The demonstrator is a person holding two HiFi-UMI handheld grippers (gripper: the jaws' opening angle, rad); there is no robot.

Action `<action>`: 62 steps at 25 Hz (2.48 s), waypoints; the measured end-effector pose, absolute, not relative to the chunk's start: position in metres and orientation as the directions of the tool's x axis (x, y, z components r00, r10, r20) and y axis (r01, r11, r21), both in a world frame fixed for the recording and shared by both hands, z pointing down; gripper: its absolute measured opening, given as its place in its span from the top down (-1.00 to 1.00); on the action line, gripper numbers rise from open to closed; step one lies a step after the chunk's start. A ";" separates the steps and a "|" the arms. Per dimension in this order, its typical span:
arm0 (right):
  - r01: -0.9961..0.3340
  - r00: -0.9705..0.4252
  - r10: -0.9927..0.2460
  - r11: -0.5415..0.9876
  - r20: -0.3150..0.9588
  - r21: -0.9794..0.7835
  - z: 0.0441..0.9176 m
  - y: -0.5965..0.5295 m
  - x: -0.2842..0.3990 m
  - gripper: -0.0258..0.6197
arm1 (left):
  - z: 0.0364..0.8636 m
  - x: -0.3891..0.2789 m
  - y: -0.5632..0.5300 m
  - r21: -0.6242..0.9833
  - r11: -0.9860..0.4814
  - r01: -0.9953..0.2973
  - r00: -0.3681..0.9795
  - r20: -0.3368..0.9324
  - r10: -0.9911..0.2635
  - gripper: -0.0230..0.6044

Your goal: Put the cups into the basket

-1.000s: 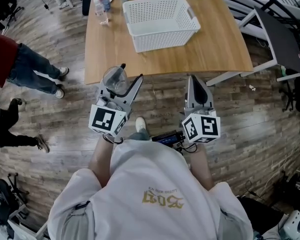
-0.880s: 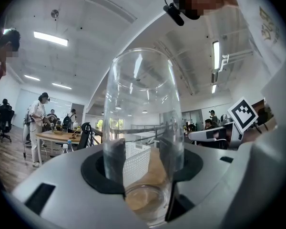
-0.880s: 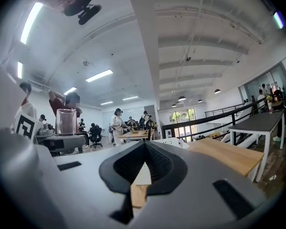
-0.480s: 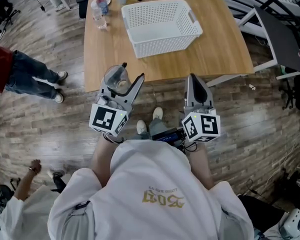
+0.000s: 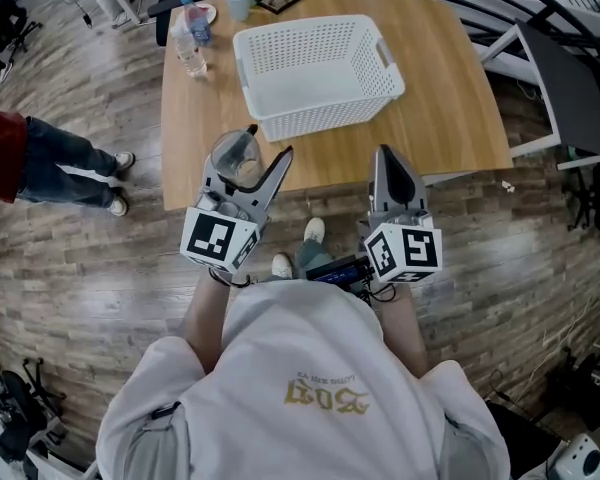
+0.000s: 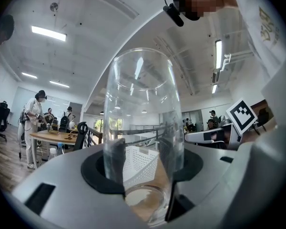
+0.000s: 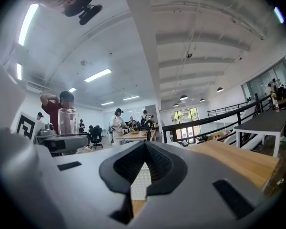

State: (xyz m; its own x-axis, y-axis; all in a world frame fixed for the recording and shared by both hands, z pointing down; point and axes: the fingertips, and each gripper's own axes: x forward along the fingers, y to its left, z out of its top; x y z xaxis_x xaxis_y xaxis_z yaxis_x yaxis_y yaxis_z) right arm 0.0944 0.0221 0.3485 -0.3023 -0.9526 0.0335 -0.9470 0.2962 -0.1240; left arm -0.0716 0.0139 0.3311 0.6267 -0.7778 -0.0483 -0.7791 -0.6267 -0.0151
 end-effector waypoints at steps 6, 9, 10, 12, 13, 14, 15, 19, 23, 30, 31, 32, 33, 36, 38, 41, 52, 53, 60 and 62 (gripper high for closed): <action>-0.936 -0.335 -0.942 0.328 0.036 -0.129 0.349 -0.020 0.111 0.89 | 0.329 -0.053 -0.026 -0.014 -0.606 -0.796 0.606 -0.049 -0.794 0.14; -0.926 -0.360 -0.932 0.353 0.032 -0.137 0.348 -0.041 0.113 0.89 | 0.327 -0.047 -0.044 -0.015 -0.592 -0.806 0.592 -0.048 -0.805 0.14; -0.921 -0.370 -0.928 0.363 0.029 -0.141 0.347 -0.048 0.113 0.89 | 0.327 -0.046 -0.050 -0.014 -0.587 -0.809 0.587 -0.048 -0.808 0.14; -0.912 -0.389 -0.921 0.381 0.025 -0.150 0.348 -0.061 0.112 0.89 | 0.327 -0.045 -0.061 -0.010 -0.579 -0.815 0.579 -0.046 -0.814 0.14; -0.909 -0.395 -0.918 0.387 0.024 -0.153 0.348 -0.066 0.112 0.89 | 0.327 -0.044 -0.065 -0.007 -0.575 -0.818 0.575 -0.044 -0.817 0.14; -0.907 -0.400 -0.916 0.392 0.023 -0.155 0.348 -0.071 0.113 0.89 | 0.328 -0.044 -0.070 -0.006 -0.572 -0.820 0.571 -0.042 -0.820 0.14; -0.904 -0.404 -0.914 0.397 0.020 -0.157 0.347 -0.076 0.114 0.89 | 0.327 -0.043 -0.074 -0.009 -0.569 -0.822 0.569 -0.041 -0.821 0.14; -0.896 -0.424 -0.906 0.418 0.008 -0.150 0.340 -0.085 0.119 0.89 | 0.320 -0.038 -0.086 -0.018 -0.555 -0.831 0.556 -0.047 -0.830 0.14; -0.896 -0.422 -0.907 0.417 0.002 -0.155 0.341 -0.093 0.131 0.89 | 0.318 -0.034 -0.096 -0.018 -0.544 -0.839 0.544 -0.049 -0.837 0.14; -0.894 -0.421 -0.907 0.417 -0.009 -0.164 0.337 -0.109 0.138 0.89 | 0.314 -0.027 -0.108 -0.022 -0.555 -0.832 0.555 -0.046 -0.830 0.14; -0.893 -0.424 -0.906 0.420 -0.008 -0.164 0.337 -0.110 0.136 0.89 | 0.315 -0.026 -0.110 -0.020 -0.556 -0.831 0.557 -0.045 -0.829 0.14; -0.892 -0.427 -0.904 0.422 -0.007 -0.163 0.337 -0.112 0.135 0.89 | 0.316 -0.024 -0.113 -0.018 -0.559 -0.829 0.560 -0.045 -0.828 0.14; -0.891 -0.429 -0.903 0.424 -0.006 -0.162 0.337 -0.115 0.133 0.89 | 0.316 -0.023 -0.117 -0.018 -0.563 -0.826 0.564 -0.046 -0.825 0.14; -0.891 -0.430 -0.903 0.426 -0.009 -0.156 0.335 -0.130 0.128 0.89 | 0.316 -0.023 -0.134 -0.017 -0.577 -0.816 0.577 -0.051 -0.815 0.14; -0.892 -0.430 -0.903 0.427 -0.009 -0.152 0.334 -0.138 0.125 0.89 | 0.319 -0.023 -0.144 -0.012 -0.583 -0.812 0.583 -0.048 -0.811 0.14; -0.893 -0.430 -0.903 0.426 -0.003 -0.145 0.333 -0.151 0.128 0.89 | 0.322 -0.018 -0.156 -0.008 -0.592 -0.806 0.592 -0.043 -0.805 0.14; -0.877 -0.475 -0.880 0.470 0.024 -0.102 0.331 -0.190 0.102 0.89 | 0.339 -0.016 -0.199 -0.007 -0.635 -0.773 0.634 -0.038 -0.772 0.14; -0.873 -0.483 -0.875 0.479 0.025 -0.096 0.329 -0.193 0.100 0.89 | 0.342 -0.015 -0.203 -0.004 -0.639 -0.769 0.639 -0.042 -0.768 0.14; -0.827 -0.560 -0.828 0.557 0.031 -0.074 0.317 -0.209 0.072 0.89 | 0.363 -0.012 -0.223 0.002 -0.636 -0.772 0.636 -0.026 -0.772 0.14; -0.803 -0.595 -0.803 0.592 0.035 -0.070 0.314 -0.210 0.062 0.88 | 0.366 -0.012 -0.228 -0.003 -0.628 -0.778 0.628 -0.027 -0.778 0.14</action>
State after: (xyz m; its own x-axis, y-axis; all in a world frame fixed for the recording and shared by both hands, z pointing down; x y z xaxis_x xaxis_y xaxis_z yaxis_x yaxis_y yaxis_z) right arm 0.0620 -0.2100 0.3135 -0.5953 -0.8027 0.0351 -0.8027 0.5923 -0.0700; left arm -0.0120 -0.2280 0.3665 0.6275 -0.7781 -0.0267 -0.7785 -0.6277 -0.0031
